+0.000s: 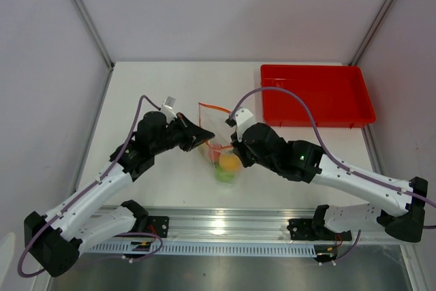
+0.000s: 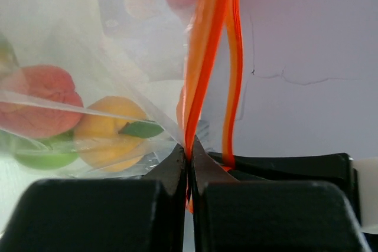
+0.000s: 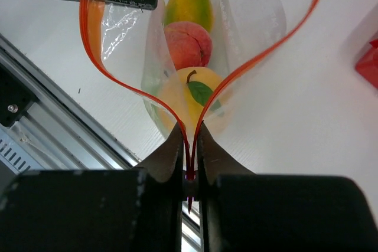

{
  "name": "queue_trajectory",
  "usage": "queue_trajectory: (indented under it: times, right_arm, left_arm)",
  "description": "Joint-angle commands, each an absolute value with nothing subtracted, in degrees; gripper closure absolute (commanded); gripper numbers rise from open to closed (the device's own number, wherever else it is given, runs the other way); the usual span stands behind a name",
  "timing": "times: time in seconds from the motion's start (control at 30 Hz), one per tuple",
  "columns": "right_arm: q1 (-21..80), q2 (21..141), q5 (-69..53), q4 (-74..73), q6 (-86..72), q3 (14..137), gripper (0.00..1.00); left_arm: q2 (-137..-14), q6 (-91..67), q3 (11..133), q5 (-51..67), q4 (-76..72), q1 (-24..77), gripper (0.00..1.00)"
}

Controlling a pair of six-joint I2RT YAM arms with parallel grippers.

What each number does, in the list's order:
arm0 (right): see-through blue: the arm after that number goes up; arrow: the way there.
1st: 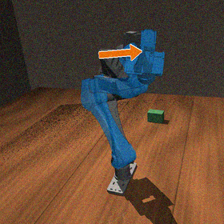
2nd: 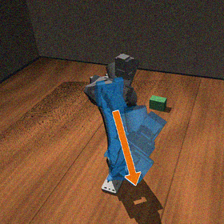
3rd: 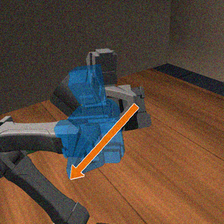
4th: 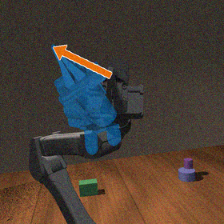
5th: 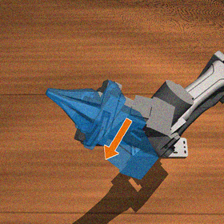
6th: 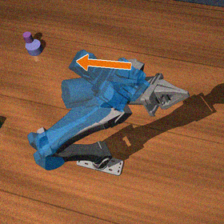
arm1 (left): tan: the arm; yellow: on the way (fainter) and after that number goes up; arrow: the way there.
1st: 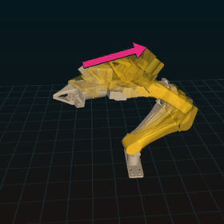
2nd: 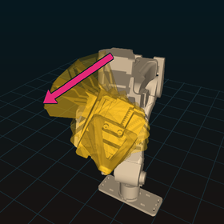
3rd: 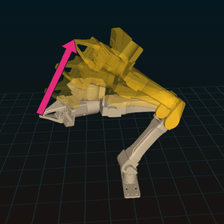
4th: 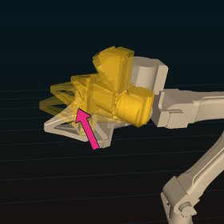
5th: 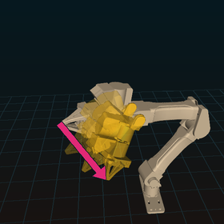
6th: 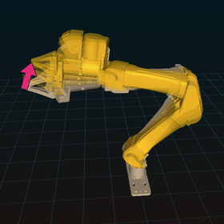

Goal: Place the food in the zip-top bag and seal the zipper
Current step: Zip the zipper food storage bag at the center of the board.

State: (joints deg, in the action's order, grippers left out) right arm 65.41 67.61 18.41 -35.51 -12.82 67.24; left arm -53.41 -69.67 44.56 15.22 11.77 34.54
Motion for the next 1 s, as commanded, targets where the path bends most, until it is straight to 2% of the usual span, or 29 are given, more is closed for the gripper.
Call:
queue_trajectory:
  times: [0.0,0.03,0.1,0.13,0.2,0.23,0.27,0.33,0.43,0.57,0.63,0.77,0.97]
  right_arm:
    - [65.7,67.2,18.0,-35.2,-8.2,71.7,1.00]
    - [65.8,67.0,16.3,-35.2,-7.6,71.8,1.00]
    - [65.7,66.7,14.4,-35.6,-5.1,72.4,1.00]
    - [65.7,66.7,13.3,-35.9,-4.7,72.7,1.00]
    - [65.7,66.7,12.3,-37.0,-2.9,73.5,1.00]
    - [65.7,66.5,11.6,-37.2,-2.2,73.6,1.00]
    - [65.7,66.5,10.2,-37.5,-1.5,73.6,1.00]
    - [65.6,66.0,8.4,-37.8,-0.3,73.6,1.00]
    - [65.7,65.0,4.4,-37.9,2.8,73.2,1.00]
    - [64.8,63.9,1.3,-37.9,4.1,73.5,1.00]
    - [64.0,63.9,0.7,-38.0,4.4,74.2,1.00]
    - [60.5,64.3,-4.4,-38.3,4.6,74.6,1.00]
    - [56.3,63.8,-11.9,-36.9,4.0,73.0,1.00]
  left_arm:
    - [-50.7,-65.7,45.3,12.9,12.2,34.7,0.97]
    - [-49.6,-64.3,45.4,12.1,12.7,34.7,0.94]
    - [-48.2,-62.3,46.2,9.2,15.1,34.7,0.81]
    - [-46.9,-59.8,47.4,8.0,16.7,34.7,0.68]
    - [-45.7,-56.9,49.3,4.8,20.5,34.7,0.58]
    - [-44.6,-54.3,50.9,3.6,22.0,34.7,0.44]
    - [-44.0,-52.9,52.1,2.4,24.7,34.7,0.34]
    - [-42.6,-48.4,53.4,0.3,26.5,34.7,0.22]
    - [-39.0,-38.4,52.7,3.8,20.9,34.7,0.11]
    - [-37.6,-28.9,53.0,13.7,13.4,34.8,0.07]
    - [-39.9,-24.6,54.5,17.8,12.6,34.8,0.07]
    - [-41.6,-19.1,53.1,33.3,4.8,34.7,0.08]
    - [-43.2,-7.0,51.3,44.1,-1.3,34.9,0.08]
